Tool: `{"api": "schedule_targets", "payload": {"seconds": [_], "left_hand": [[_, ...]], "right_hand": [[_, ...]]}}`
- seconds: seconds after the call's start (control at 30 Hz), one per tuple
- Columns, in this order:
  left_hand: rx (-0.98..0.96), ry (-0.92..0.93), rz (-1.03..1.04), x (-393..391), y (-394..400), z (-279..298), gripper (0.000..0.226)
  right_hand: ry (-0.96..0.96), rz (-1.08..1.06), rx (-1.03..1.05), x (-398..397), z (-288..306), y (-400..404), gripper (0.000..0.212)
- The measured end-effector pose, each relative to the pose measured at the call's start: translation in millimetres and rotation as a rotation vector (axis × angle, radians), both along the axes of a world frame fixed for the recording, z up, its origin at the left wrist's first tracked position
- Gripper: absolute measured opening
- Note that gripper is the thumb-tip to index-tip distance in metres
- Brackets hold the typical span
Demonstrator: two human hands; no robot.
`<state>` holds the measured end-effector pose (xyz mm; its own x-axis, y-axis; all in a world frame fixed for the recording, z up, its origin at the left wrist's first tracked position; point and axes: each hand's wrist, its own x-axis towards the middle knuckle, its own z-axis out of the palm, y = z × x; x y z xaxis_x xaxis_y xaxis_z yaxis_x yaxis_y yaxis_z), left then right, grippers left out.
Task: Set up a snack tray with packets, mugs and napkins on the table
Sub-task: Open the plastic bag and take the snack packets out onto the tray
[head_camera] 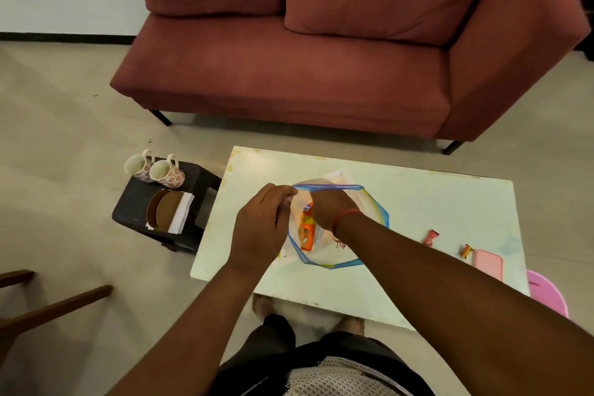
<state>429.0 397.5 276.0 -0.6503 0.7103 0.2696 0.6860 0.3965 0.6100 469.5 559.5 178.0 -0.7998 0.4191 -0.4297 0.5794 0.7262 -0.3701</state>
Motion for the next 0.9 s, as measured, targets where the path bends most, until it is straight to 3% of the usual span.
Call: {"api": "schedule_targets", "payload": {"seconds": [0.13,0.27,0.43,0.57,0.67,0.9], "left_hand": [[-0.047,-0.025,0.044,-13.7,-4.1,-14.8,0.043],[-0.077,-0.044,0.111,-32.2,-11.5,-33.5,0.035],[-0.105,-0.063,0.203,-66.4,-30.2,-51.0,0.016],[-0.121,-0.099,0.257,-97.8,-49.2,-59.3,0.016],[-0.136,-0.123,0.302,-115.0,-63.2,-64.5,0.017],[-0.152,-0.123,0.318,-158.5,-100.1,-70.7,0.015]], "right_hand": [[0.238,0.121,0.131,1.6,28.5,-18.0,0.02],[0.465,0.043,0.128,10.8,69.1,-28.3,0.009],[0.68,-0.259,-0.026,24.1,93.7,-28.8,0.01],[0.849,-0.652,-0.211,26.8,84.4,-28.3,0.007],[0.889,-0.977,-0.43,25.9,61.4,-23.7,0.009],[0.679,-1.354,-0.475,-13.3,-35.9,-34.7,0.008]]}}
